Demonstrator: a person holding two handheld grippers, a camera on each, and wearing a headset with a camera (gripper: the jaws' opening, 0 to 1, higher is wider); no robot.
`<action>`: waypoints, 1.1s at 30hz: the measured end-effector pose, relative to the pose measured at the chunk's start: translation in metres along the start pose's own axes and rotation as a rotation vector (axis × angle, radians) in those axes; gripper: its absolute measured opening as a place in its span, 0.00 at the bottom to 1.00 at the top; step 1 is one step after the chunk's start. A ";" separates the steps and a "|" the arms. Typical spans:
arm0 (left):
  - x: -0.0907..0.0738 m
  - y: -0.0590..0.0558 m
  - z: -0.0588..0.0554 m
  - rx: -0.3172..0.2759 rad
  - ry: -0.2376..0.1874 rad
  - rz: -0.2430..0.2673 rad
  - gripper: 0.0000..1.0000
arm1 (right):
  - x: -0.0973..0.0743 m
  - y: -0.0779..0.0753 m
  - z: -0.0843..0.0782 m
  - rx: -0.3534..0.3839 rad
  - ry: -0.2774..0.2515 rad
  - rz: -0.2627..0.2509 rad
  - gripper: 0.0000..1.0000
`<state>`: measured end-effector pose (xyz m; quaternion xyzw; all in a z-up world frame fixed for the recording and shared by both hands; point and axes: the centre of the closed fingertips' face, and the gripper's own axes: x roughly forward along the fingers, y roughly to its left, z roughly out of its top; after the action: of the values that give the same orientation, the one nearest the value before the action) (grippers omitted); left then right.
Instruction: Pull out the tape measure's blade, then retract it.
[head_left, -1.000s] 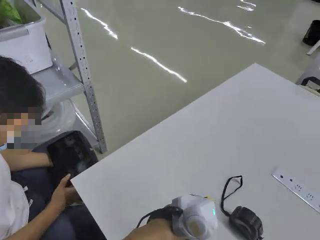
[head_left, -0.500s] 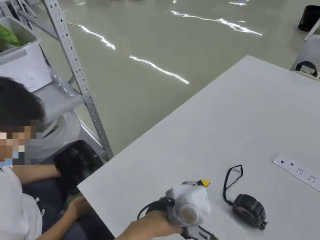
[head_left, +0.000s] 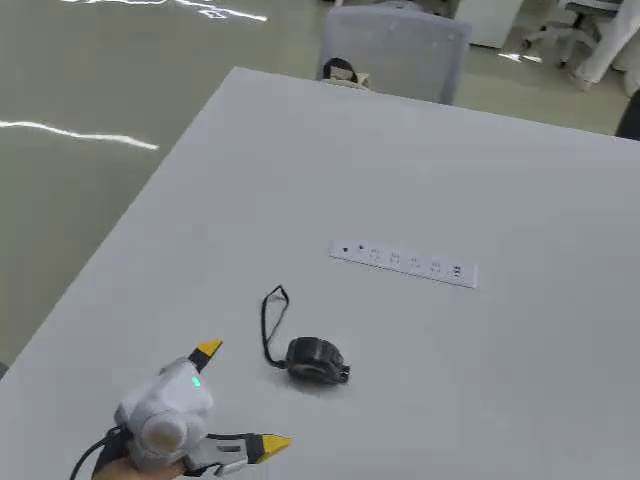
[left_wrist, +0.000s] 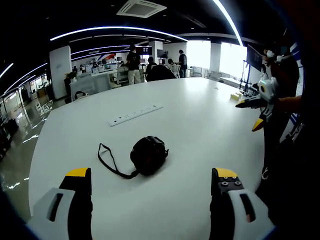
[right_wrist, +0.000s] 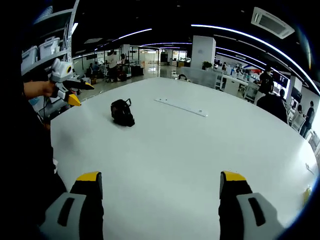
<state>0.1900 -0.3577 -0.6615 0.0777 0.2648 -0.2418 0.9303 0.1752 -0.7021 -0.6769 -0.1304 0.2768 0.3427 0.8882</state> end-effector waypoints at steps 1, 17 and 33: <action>0.001 0.000 0.001 0.002 -0.004 -0.002 0.99 | 0.002 0.001 -0.002 0.008 0.002 0.008 1.00; 0.003 -0.008 0.003 0.001 0.002 -0.025 0.99 | 0.008 0.005 0.010 0.022 -0.051 0.059 0.99; -0.003 -0.011 0.002 -0.013 -0.005 -0.018 0.99 | 0.011 0.008 0.012 0.014 -0.046 0.079 0.98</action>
<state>0.1835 -0.3671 -0.6584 0.0686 0.2646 -0.2485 0.9293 0.1817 -0.6854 -0.6741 -0.1051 0.2639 0.3784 0.8810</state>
